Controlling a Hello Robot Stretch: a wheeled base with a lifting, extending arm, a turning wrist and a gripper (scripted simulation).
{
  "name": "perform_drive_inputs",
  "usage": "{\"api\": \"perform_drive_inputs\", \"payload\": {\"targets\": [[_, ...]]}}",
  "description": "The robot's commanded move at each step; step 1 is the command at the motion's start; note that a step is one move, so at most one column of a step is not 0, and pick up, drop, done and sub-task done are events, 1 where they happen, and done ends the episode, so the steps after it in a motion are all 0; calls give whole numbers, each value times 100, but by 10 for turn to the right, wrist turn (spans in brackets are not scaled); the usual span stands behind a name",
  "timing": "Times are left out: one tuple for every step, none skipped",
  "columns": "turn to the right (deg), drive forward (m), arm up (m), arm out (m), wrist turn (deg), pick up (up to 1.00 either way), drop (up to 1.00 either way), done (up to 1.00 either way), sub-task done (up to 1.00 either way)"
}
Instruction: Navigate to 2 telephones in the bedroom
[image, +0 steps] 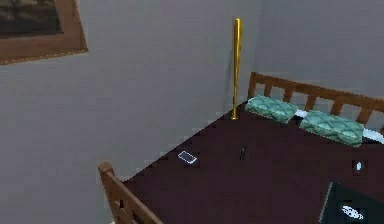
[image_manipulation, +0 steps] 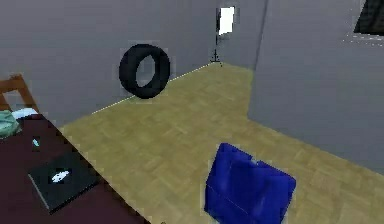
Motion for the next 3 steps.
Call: {"api": "perform_drive_inputs", "payload": {"targets": [[-450, 0, 0, 0, 0, 0, 0, 0, 0], [-60, 0, 0, 0, 0, 0, 0, 0, 0], [0, 45, 0, 0, 0, 0, 0, 0, 0]]}}
